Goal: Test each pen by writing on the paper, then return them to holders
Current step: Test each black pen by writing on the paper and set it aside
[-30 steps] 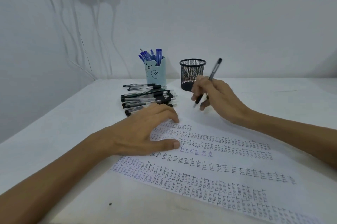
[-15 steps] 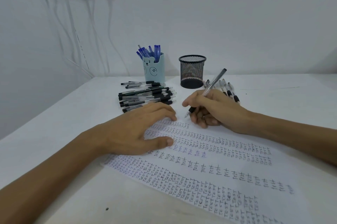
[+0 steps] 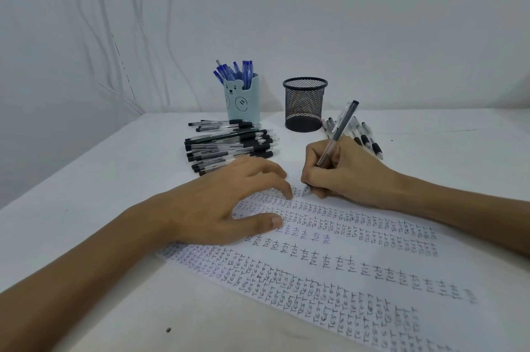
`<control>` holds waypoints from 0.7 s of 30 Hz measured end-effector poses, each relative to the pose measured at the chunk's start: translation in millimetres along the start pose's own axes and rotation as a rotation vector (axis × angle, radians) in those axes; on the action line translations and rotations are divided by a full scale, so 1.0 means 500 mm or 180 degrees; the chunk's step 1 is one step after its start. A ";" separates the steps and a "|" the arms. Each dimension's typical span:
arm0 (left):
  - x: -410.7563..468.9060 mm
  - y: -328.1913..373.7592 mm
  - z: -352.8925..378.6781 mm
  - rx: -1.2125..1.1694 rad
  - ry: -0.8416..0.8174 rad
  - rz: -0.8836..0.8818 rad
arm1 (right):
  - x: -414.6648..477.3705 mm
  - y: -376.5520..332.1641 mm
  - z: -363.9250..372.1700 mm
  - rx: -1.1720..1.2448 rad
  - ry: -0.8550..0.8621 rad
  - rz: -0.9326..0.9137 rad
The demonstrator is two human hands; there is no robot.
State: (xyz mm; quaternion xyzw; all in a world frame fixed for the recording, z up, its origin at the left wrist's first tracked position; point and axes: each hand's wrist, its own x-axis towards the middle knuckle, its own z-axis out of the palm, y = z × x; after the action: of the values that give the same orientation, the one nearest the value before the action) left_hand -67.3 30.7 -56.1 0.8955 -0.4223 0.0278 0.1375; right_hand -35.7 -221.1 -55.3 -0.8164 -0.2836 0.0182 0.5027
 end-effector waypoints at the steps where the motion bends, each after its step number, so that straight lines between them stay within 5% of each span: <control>1: 0.000 0.000 0.000 -0.0008 0.0001 0.0002 | 0.000 0.000 0.000 -0.0006 0.0003 -0.0006; 21: -0.001 0.001 -0.002 -0.0101 -0.0015 -0.0006 | 0.001 -0.008 0.004 -0.0157 -0.0013 0.0153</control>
State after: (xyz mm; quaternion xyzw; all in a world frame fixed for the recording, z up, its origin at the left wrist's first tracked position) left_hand -68.0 31.1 -55.2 0.8937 -0.4221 0.0188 0.1507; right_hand -37.6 -218.0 -52.6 -0.8352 -0.2653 0.0250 0.4811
